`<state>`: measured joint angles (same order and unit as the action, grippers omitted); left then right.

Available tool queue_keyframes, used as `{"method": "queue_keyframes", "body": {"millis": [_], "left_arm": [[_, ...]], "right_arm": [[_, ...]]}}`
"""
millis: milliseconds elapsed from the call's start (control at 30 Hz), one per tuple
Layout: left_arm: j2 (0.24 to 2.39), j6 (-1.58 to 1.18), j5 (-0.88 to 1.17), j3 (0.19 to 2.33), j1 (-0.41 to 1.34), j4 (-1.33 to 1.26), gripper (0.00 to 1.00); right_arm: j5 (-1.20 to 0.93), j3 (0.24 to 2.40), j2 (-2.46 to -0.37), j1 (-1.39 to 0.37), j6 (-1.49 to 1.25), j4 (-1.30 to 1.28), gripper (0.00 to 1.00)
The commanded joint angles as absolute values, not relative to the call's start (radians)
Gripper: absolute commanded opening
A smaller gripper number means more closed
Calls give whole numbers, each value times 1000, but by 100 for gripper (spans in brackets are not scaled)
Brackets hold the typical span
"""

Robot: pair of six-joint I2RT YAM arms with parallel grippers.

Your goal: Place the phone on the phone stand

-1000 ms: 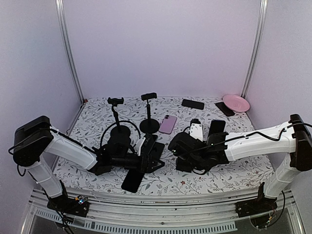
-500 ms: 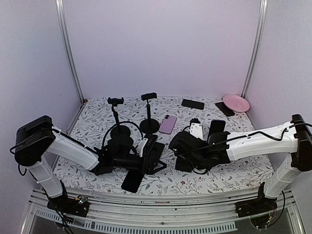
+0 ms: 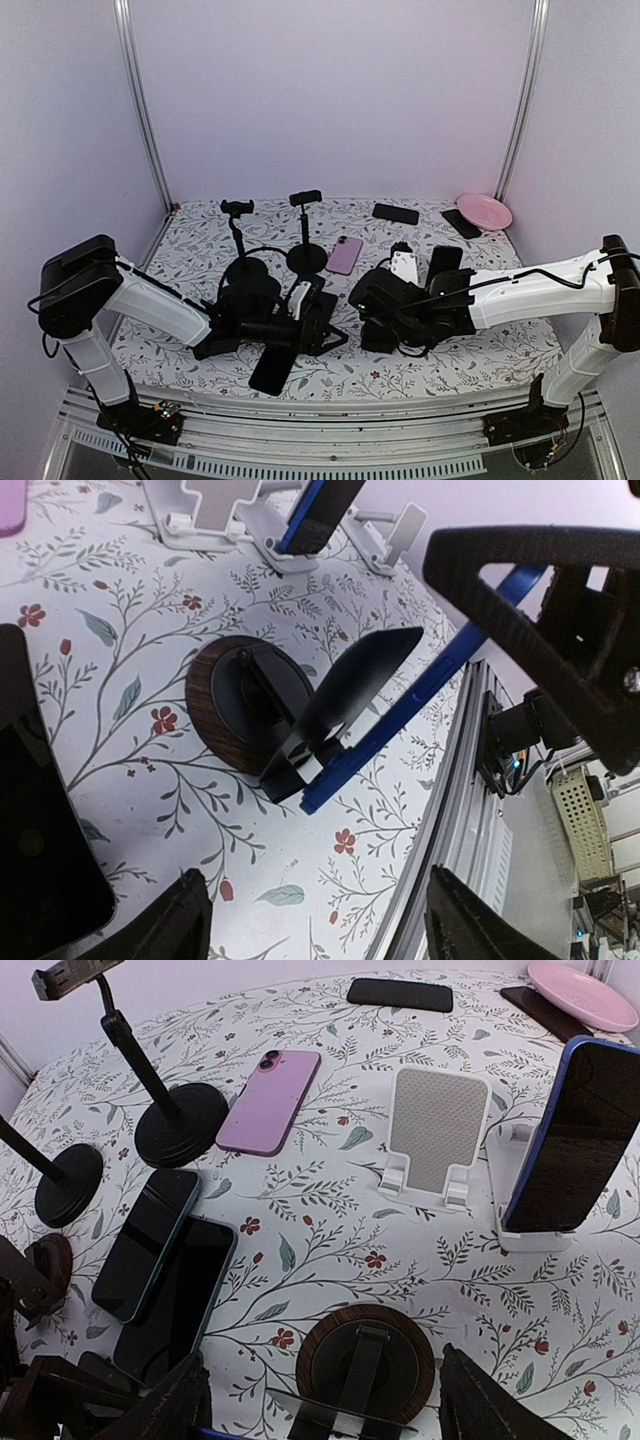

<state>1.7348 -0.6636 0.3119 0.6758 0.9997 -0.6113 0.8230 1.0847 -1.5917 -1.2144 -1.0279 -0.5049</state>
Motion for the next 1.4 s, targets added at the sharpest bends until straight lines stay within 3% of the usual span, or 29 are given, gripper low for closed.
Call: {"method": "queue_keyframes", "body": {"millis": [0,267,767,1367], "left_arm": [[1758,-656,334,705,1020,-628,71],[1773,-658,339,716,1024,-629,67],[1781,-654,347,737,1026,-620,62],[1782,-655,351,733,1028,-617,62]], "right_arm": [[848,1076,-1554,-1223,-1037,-526,65],[849,1077,-1566,-1223,-1049,-527,70],[997,1081,-1575,-1220,-1104,-518,66],[929,1084,-1637,-1220,-1165,-520,72]]}}
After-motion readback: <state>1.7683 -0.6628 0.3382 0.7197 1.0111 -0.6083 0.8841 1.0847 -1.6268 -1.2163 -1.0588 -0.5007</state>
